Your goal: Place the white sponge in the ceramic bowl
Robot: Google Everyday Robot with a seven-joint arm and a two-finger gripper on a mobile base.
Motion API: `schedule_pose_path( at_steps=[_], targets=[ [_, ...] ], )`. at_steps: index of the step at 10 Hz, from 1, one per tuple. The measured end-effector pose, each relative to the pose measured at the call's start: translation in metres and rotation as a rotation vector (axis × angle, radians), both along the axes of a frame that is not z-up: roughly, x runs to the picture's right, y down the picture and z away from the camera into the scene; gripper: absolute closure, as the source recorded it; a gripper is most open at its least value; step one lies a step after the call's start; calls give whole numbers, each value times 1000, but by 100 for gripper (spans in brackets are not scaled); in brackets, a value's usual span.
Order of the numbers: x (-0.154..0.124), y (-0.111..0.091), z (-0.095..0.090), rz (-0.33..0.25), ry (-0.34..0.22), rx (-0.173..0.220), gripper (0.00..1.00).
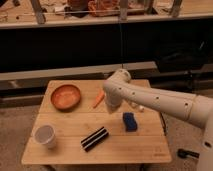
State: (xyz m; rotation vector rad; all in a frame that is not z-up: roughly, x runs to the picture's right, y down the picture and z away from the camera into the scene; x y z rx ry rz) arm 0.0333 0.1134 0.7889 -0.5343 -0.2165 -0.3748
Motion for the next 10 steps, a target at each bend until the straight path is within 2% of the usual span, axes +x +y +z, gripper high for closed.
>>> schedule_pose_path(
  at_steps=[2,4,6,8,9,10],
  targets=[
    [15,4,-8,-59,-52,6,62],
    [57,11,-27,-149,-131,12,40],
    [97,20,-41,-213,-184,13,23],
    [134,32,-57,-317,-259,6,20],
    [142,36,-61,-399,-307,18,20],
    [146,38,-65,-489,-359,46,20]
  ],
)
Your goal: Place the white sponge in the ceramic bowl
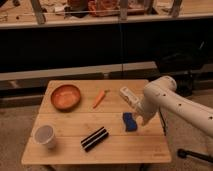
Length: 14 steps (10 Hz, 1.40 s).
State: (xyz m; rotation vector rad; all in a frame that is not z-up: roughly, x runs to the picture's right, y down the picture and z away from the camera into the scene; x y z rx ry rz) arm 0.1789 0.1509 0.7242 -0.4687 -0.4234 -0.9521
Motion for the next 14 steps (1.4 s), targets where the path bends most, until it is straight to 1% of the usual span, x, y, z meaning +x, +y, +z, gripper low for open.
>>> schedule_pose_path(
  at_steps=[1,3,4,5,6,7,9,11,14],
  targets=[
    [9,3,-3,-101,-60,47,20],
    [18,4,-2,-176,-108,100,20],
    [21,5,2,-190,-115,107,20],
    [24,5,5,-202,-121,109,20],
    [30,7,10,-208,-124,99,20],
    [36,8,17,-206,-121,68,20],
    [37,5,26,-214,-116,38,20],
    [37,2,33,-224,-107,32,20],
    [25,-2,45,-230,-106,31,20]
  ],
)
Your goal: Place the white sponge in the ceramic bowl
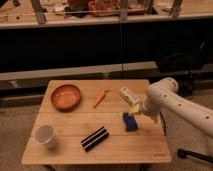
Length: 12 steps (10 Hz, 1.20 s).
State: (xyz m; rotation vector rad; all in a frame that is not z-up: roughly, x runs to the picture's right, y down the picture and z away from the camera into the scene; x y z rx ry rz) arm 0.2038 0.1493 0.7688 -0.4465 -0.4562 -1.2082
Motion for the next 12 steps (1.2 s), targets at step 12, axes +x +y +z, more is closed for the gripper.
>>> schedule_pose_path(
  at_steps=[12],
  targets=[
    [-22,23,49,-19,-36,-30,20]
  ],
)
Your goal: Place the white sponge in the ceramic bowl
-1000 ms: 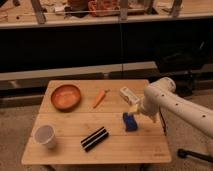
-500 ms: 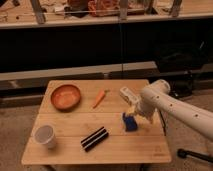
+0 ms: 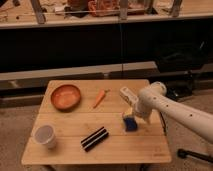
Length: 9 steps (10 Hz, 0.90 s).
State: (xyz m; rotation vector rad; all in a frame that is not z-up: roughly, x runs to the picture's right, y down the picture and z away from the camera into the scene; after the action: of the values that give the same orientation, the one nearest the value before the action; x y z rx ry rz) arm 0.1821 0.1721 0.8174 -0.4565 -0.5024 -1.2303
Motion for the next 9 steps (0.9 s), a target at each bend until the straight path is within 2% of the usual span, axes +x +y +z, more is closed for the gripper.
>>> schedule_pose_path(
  at_steps=[6,9],
  targets=[
    [-15,7,25,-8,15,-8,20],
    [-23,12,38,-24,26,-24,20]
  ],
)
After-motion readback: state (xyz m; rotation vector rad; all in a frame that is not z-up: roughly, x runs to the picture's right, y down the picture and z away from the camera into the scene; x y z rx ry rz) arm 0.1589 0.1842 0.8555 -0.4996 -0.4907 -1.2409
